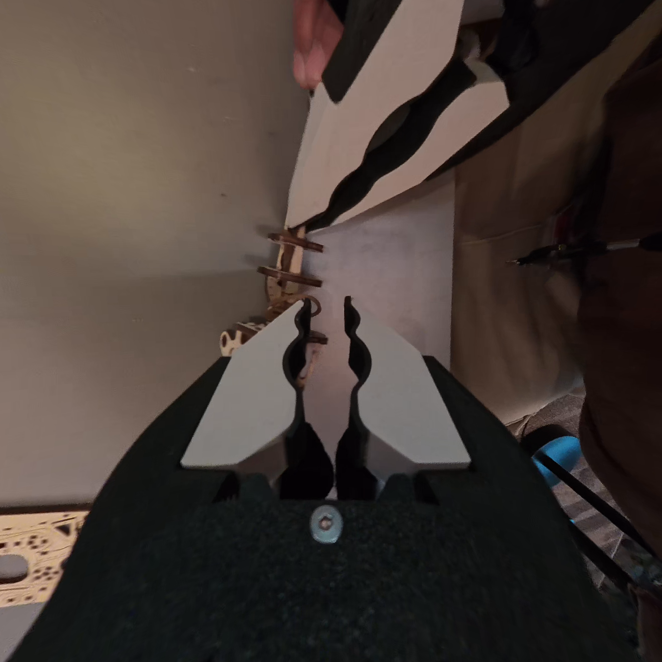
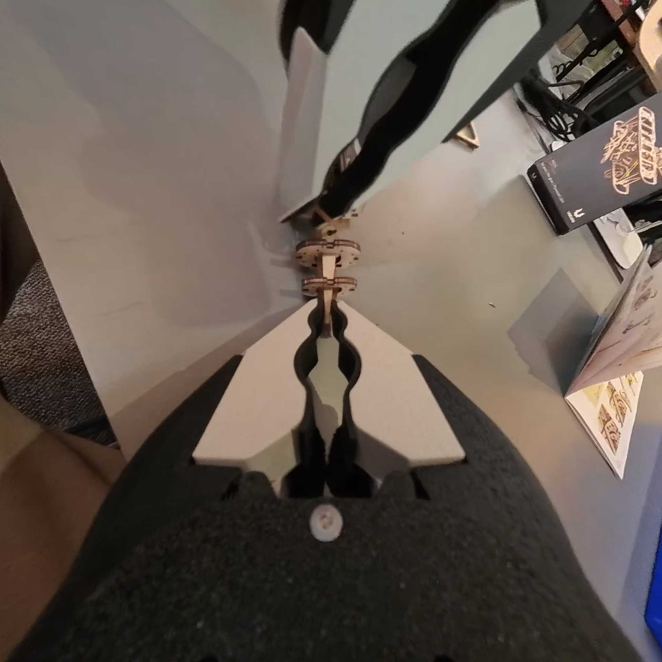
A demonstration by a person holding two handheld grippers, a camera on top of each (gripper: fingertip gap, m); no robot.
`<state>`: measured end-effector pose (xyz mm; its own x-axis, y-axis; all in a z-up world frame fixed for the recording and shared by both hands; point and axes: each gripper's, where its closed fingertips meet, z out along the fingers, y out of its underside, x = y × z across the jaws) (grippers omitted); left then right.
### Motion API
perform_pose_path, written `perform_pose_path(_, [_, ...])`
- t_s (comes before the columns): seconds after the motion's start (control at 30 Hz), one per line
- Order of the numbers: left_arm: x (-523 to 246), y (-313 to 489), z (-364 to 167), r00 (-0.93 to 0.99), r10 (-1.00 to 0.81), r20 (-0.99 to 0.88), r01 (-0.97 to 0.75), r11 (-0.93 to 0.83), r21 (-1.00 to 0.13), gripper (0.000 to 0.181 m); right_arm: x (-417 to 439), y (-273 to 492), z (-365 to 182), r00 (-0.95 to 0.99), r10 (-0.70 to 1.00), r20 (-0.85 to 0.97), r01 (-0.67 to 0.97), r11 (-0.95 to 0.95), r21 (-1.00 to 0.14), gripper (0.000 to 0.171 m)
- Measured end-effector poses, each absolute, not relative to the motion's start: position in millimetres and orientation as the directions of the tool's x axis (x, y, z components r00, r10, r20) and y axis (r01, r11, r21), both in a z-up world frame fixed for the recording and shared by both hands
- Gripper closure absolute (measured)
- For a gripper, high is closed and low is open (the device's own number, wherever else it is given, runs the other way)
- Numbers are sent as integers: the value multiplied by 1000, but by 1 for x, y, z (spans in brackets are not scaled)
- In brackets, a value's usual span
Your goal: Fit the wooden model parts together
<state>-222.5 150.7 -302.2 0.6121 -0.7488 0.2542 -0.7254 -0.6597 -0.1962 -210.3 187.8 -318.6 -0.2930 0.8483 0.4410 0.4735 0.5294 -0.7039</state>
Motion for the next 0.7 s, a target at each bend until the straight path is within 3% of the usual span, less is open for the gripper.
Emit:
perform_pose_path(0.43, [-221,151,-311,694,-713,104,-697,-701,-151,158,-210,184,-321,-351,901,254,518,413,-749,168])
perform_pose_path(0.7, [-223,155,-313,708,-699,98,-686,-714,-140,159,-203,178,-314,-409,912,30,533,266,-803,153])
